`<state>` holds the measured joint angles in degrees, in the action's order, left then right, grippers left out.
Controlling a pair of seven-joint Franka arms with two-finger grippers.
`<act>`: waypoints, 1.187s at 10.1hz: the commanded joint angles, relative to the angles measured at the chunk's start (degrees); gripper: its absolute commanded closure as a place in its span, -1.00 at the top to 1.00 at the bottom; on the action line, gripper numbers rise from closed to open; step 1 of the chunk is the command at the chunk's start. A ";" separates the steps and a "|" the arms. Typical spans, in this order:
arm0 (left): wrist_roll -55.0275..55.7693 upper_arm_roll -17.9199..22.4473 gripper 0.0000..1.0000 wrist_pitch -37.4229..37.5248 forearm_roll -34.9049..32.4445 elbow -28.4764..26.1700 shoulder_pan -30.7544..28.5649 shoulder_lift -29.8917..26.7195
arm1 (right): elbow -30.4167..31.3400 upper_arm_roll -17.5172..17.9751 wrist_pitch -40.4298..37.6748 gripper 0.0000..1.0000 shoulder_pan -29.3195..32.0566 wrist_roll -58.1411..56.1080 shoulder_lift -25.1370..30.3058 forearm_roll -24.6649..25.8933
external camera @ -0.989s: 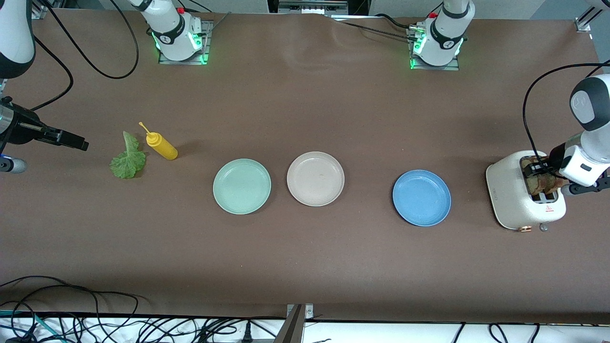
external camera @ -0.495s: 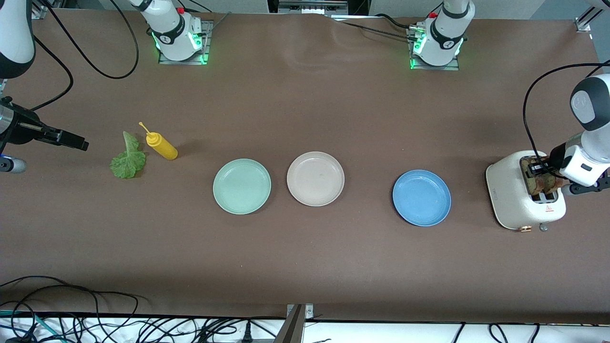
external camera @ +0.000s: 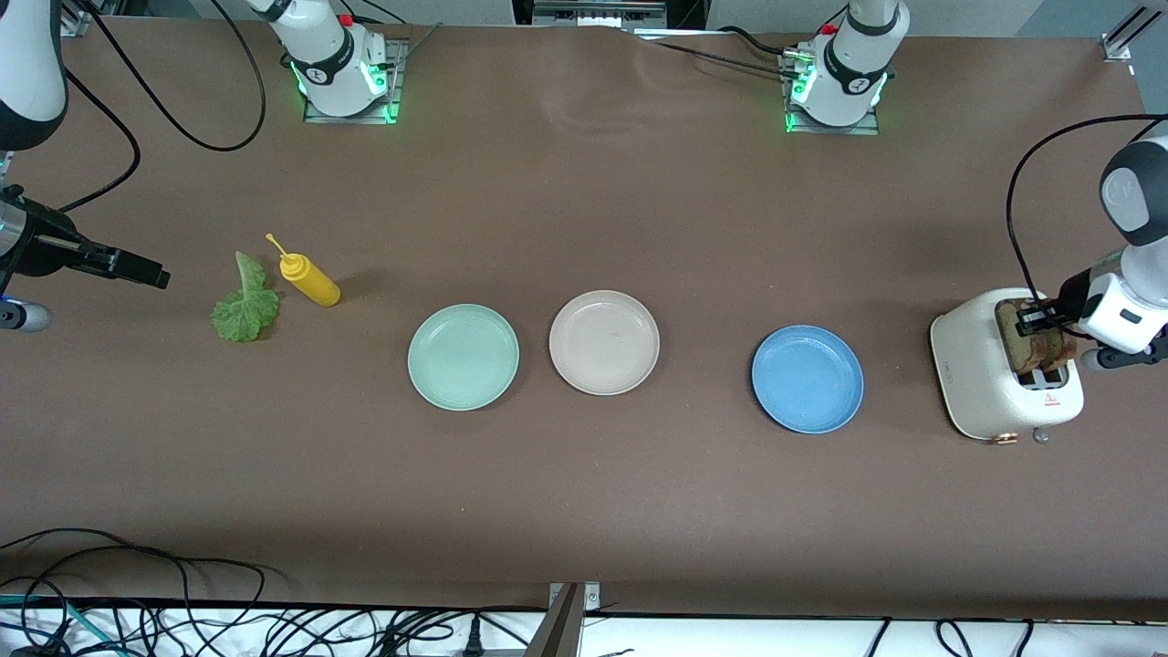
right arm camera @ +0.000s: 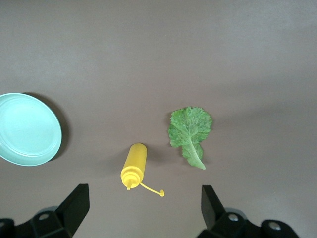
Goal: Make sandwich on beige plate with both arms
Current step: 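Lift the toast slice out of the toaster with the left gripper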
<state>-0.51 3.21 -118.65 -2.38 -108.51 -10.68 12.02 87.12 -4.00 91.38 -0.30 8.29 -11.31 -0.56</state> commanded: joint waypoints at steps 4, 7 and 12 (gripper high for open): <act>-1.24 -0.22 -1.00 16.22 -1.67 2.68 0.66 -14.89 | -0.37 0.22 -0.85 1.00 0.13 0.41 0.15 0.65; -1.42 -0.83 -1.00 19.42 1.48 3.66 2.33 -17.12 | -0.37 0.22 -0.85 1.00 0.13 0.41 0.15 0.65; -0.89 -10.12 -1.00 10.75 22.73 -2.14 2.77 -9.32 | -0.29 0.22 -0.77 1.00 0.13 0.41 0.06 0.65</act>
<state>-1.09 -4.44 -104.89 15.60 -110.21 -7.93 0.09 87.15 -4.00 91.35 -0.30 8.29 -11.41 -0.55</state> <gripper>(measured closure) 0.916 0.000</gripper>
